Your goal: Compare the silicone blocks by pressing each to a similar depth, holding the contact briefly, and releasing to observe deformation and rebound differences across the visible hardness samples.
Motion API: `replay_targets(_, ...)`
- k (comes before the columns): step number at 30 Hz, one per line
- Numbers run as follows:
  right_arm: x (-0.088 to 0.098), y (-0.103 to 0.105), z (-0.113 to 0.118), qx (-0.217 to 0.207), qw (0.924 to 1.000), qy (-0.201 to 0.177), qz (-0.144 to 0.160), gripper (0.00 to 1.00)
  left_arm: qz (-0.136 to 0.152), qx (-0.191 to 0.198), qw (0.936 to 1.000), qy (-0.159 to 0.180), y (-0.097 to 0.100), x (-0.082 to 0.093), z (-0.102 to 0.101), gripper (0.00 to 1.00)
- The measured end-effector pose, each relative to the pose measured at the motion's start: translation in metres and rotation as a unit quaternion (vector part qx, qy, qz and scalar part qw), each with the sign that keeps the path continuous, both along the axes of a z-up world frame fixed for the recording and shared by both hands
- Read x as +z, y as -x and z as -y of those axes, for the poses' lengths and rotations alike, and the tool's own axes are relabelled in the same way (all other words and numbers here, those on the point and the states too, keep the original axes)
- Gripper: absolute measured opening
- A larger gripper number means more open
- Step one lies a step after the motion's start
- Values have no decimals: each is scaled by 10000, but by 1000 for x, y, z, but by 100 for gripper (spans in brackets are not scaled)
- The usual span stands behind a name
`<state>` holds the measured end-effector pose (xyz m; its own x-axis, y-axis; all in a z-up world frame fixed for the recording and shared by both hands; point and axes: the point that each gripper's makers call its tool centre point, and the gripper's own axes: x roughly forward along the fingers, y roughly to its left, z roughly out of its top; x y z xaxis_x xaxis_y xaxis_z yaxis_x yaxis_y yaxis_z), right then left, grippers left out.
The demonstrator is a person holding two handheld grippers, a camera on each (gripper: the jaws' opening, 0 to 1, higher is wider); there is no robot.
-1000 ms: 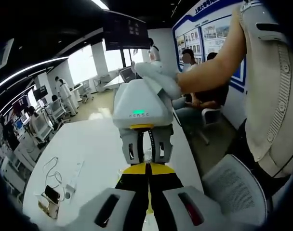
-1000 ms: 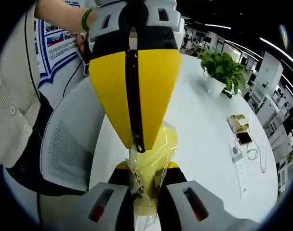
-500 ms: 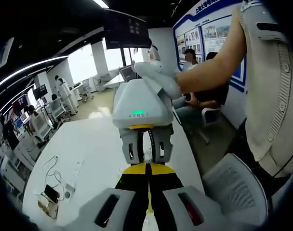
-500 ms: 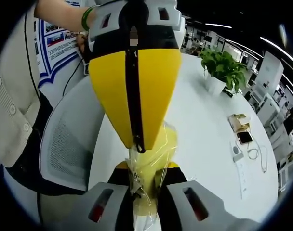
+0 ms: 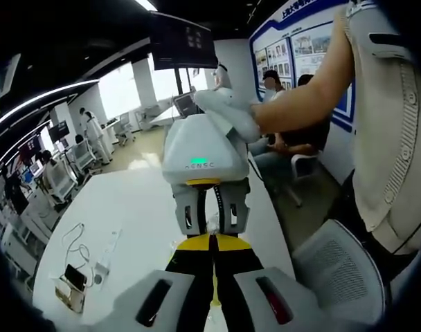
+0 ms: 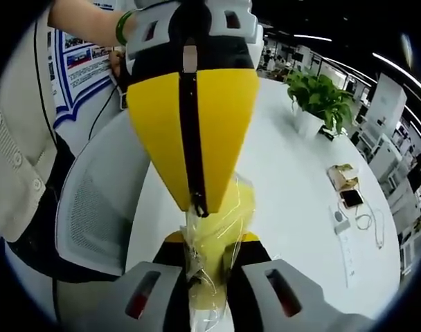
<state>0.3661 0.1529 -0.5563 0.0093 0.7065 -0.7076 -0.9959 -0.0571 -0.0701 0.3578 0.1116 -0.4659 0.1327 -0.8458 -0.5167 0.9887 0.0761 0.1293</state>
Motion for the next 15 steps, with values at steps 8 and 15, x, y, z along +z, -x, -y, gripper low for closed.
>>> replay_targets(8,1,1,-2,8,10000,-45,-6,9,-4,12,10000,-16,1,0,-3,0)
replay_targets(15,-1,4,-2,51,10000,-42,-44,10,12,-4,10000,-46,2,-1,-3,0)
